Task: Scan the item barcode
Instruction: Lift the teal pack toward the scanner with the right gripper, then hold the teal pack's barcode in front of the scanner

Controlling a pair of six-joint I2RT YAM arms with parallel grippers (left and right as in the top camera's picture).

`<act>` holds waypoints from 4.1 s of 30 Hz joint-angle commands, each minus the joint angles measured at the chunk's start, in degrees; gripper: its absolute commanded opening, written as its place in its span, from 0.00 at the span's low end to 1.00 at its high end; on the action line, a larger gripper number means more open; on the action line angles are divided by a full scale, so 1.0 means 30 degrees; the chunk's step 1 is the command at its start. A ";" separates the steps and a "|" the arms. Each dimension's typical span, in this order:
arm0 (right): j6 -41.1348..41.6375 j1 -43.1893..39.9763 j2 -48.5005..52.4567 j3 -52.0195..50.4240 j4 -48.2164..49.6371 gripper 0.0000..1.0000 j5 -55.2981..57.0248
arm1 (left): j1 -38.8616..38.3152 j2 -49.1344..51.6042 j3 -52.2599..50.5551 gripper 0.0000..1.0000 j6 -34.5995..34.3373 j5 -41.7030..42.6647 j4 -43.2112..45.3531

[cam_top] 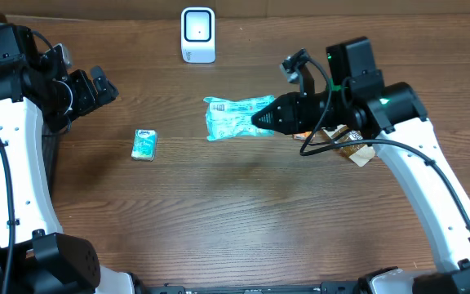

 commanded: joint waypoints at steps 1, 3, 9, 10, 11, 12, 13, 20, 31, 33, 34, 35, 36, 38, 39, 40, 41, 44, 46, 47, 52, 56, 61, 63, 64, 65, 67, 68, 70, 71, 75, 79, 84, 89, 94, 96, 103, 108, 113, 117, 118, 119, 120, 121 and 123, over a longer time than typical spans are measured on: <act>-0.0211 -0.0546 -0.1282 0.0124 -0.0175 0.04 -0.0342 | -0.0131 0.0051 0.0044 1.00 0.0240 0.0022 0.0022; -0.0204 -0.0678 -0.1523 0.0124 -0.0342 0.04 -0.0350 | -0.0131 0.0051 0.0044 1.00 0.0240 0.0022 0.0022; -0.0204 -0.0678 -0.1712 0.0124 -0.0546 0.04 -0.0350 | -0.0131 0.0051 0.0044 1.00 0.0240 0.0022 0.0022; -0.0197 -0.0678 -0.1712 0.0124 -0.0546 0.04 -0.0350 | -0.0131 0.0051 0.0044 1.00 0.0240 0.0022 0.0022; -0.0160 -0.0678 -0.1712 0.0124 -0.0546 0.04 -0.0350 | -0.0131 0.0051 0.0044 1.00 0.0240 0.0022 0.0022; -0.0117 -0.0678 -0.1712 0.0124 -0.0546 0.04 -0.0335 | -0.0131 0.0051 0.0044 1.00 0.0240 0.0022 0.0022; -0.0117 -0.0678 -0.1712 0.0124 -0.0525 0.04 -0.0299 | -0.0131 0.0051 0.0044 1.00 0.0240 0.0022 0.0022; 0.0969 -0.0641 -0.0386 0.2412 -0.1654 0.04 0.3453 | -0.0131 0.0051 0.0044 1.00 0.0240 0.0022 0.0022; 0.0248 0.2521 0.9041 1.7602 -0.6382 0.04 1.5883 | -0.0131 0.0051 0.0044 1.00 0.0240 0.0022 0.0022; -0.0627 0.3271 1.0622 1.8863 -0.4962 0.04 1.9679 | -0.0131 0.0051 0.0044 1.00 0.0240 0.0022 0.0022; -0.1239 0.3599 1.1140 1.8863 -0.3876 0.04 2.1281 | -0.0131 0.0051 0.0044 1.00 0.0240 0.0022 0.0022; -0.1785 0.3898 1.1599 1.8775 -0.2761 0.04 2.2702 | -0.0131 0.0051 0.0044 1.00 0.0240 0.0022 0.0022; -0.2550 0.4226 1.2138 1.8651 -0.1384 0.04 2.4290 | -0.0131 0.0051 0.0044 0.99 0.0240 0.0022 0.0022; -0.4422 0.4728 1.3318 1.8586 0.1217 0.04 2.6702 | -0.0131 0.0051 0.0044 1.00 0.0240 0.0022 0.0022; -0.5799 0.4954 1.3967 1.8586 0.2601 0.04 2.7634 | -0.0131 0.0051 0.0044 1.00 0.0240 0.0022 0.0015; -0.7038 0.5093 1.4455 1.8586 0.3577 0.04 2.8093 | -0.0131 0.0051 0.0044 0.99 0.0240 0.0022 0.0022; -0.8918 0.5246 1.4994 1.8578 0.4772 0.04 2.8538 | -0.0131 0.0051 0.0044 1.00 0.0240 0.0022 0.0022; -1.5336 0.5581 1.6968 1.8571 0.8531 0.04 2.9121 | -0.0131 0.0051 0.0044 1.00 0.0240 0.0022 0.0022; -1.8025 0.5668 1.7835 1.8571 1.0003 0.04 2.9128 | -0.0131 0.0051 0.0044 0.99 0.0240 0.0022 0.0022; -1.9373 0.5690 1.8367 1.8564 1.0681 0.04 2.9172 | -0.0131 0.0051 0.0044 1.00 0.0240 0.0022 0.0022; -2.2352 0.5778 1.9941 1.8557 1.2786 0.04 2.9718 | -0.0131 0.0051 0.0044 1.00 0.0240 0.0022 0.0022; -2.2418 0.5778 2.0371 1.8542 1.3449 0.04 2.9543 | -0.0131 0.0051 0.0044 0.99 0.0240 0.0022 0.0022; -2.3015 0.5792 2.0487 1.8491 1.3580 0.04 2.8334 | -0.0131 0.0051 0.0044 0.99 0.0240 0.0022 0.0022; -2.3336 0.5792 2.0495 1.8491 1.4098 0.04 2.8312 | -0.0131 0.0051 0.0044 1.00 0.0240 0.0022 0.0022; -2.3576 0.5792 2.0495 1.8491 1.4309 0.04 2.8312 | -0.0131 0.0051 0.0044 1.00 0.0240 0.0022 0.0022; -2.3882 0.5792 2.0495 1.8491 1.4535 0.04 2.8305 | -0.0131 0.0051 0.0044 1.00 0.0240 0.0022 0.0022; -2.4108 0.5792 2.0509 1.8491 1.4746 0.04 2.8297 | -0.0131 0.0051 0.0044 0.99 0.0240 0.0022 0.0022; -2.4217 0.5792 2.0516 1.8491 1.4724 0.04 2.8159 | -0.0131 0.0051 0.0044 0.99 0.0240 0.0022 0.0022; -2.4225 0.5792 2.0560 1.8484 1.4739 0.04 2.8115 | -0.0131 0.0051 0.0044 1.00 0.0240 0.0022 0.0022; -2.4290 0.5792 2.0582 1.8476 1.4732 0.04 2.8086 | -0.0131 0.0051 0.0044 1.00 0.0240 0.0022 0.0022; -2.4538 0.5836 2.0655 1.8476 1.4528 0.04 2.7365 | -0.0131 0.0051 0.0044 0.99 0.0240 0.0022 0.0022; -2.5434 0.5974 2.0691 1.8476 1.4273 0.04 2.7168 | -0.0131 0.0051 0.0044 1.00 0.0240 0.0022 0.0022; -2.5500 0.5967 2.0691 1.8476 1.5212 0.04 2.7831 | -0.0131 0.0051 0.0044 1.00 0.0240 0.0022 0.0022; -2.5500 0.5967 2.0699 1.8476 1.4032 0.04 2.6709 | -0.0131 0.0051 0.0044 0.99 0.0240 0.0022 0.0022; -2.7037 0.6018 2.0910 1.8440 1.3792 0.04 2.6308 | -0.0131 0.0051 0.0044 1.00 0.0240 0.0022 0.0022; -2.7124 0.6025 2.0910 1.8433 1.3522 0.04 2.6090 | -0.0131 0.0051 0.0044 1.00 0.0240 0.0022 0.0022; -2.7132 0.6062 2.0910 1.8433 1.4622 0.04 2.7547 | -0.0131 0.0051 0.0044 1.00 0.0240 0.0022 0.0022; -2.7139 0.6288 2.0866 1.8433 1.5752 0.04 2.8756 | -0.0131 0.0051 0.0044 1.00 0.0240 0.0022 0.0022; -2.6316 0.6528 1.9977 1.8433 1.4899 0.04 2.8647 | -0.0131 0.0051 0.0044 1.00 0.0240 0.0022 0.0022; -2.3460 0.6470 1.7813 1.8433 1.3508 0.04 2.8501 | -0.0131 0.0051 0.0044 1.00 0.0240 0.0022 0.0022; -2.2782 0.6411 1.7136 1.8433 1.3143 0.04 2.8567 | -0.0131 0.0051 0.0044 1.00 0.0240 0.0022 0.0022; -2.1981 0.6346 1.6378 1.8433 1.2794 0.04 2.8720 | -0.0131 0.0051 0.0044 0.99 0.0240 0.0022 0.0022; -2.1150 0.6302 1.5686 1.8433 1.2582 0.04 2.9011 | -0.0131 0.0051 0.0044 0.99 0.0240 0.0022 0.0022; -2.0218 0.6288 1.4987 1.8440 1.2342 0.04 2.9347 | -0.0131 0.0051 0.0044 0.99 0.0240 0.0022 0.0022; -1.8025 0.6295 1.3333 1.8440 1.1315 0.04 3.0214 | -0.0131 0.0051 0.0044 0.99 0.0240 0.0022 0.0022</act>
